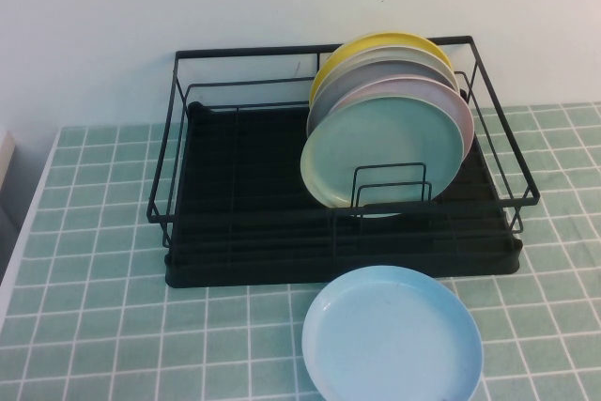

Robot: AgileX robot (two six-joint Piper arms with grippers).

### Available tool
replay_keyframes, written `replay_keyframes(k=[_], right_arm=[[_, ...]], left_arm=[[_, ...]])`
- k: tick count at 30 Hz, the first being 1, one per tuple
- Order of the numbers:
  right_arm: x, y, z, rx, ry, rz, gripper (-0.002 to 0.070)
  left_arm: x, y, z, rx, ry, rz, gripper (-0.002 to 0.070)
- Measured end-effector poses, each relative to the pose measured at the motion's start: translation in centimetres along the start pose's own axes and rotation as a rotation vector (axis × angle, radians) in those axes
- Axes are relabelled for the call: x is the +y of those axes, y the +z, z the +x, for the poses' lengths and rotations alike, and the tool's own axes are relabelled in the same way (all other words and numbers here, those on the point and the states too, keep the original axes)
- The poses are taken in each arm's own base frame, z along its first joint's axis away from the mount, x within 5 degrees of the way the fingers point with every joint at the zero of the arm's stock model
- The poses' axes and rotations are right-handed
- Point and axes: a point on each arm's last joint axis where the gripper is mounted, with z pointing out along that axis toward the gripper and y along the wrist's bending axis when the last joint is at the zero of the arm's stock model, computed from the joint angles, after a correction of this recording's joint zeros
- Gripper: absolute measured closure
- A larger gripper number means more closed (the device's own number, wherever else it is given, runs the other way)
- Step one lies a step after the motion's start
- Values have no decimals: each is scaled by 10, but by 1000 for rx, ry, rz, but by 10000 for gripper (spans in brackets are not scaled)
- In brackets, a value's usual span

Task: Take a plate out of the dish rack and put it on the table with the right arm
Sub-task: Grasp the plate from the shelf

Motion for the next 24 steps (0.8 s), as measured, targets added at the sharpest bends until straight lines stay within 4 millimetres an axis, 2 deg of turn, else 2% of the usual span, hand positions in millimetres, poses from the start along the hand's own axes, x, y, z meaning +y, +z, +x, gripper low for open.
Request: replay_keyframes(k=[3, 6, 13, 20, 24], right_arm=[[-7, 27, -12, 66, -49, -58, 678], [-3, 50, -24, 86, -162, -104, 678], [37, 79, -67, -16, -429, -67, 678], [61, 105, -107, -115, -511, -50, 675], [68, 129, -123, -115, -532, -60, 629]], left_arm=[[0, 0, 0, 0, 0, 0, 678], [0, 0, 0, 0, 0, 0, 678], [0, 0, 0, 0, 0, 0, 678], [0, 0, 0, 0, 0, 0, 678], [0, 0, 0, 0, 0, 0, 678]])
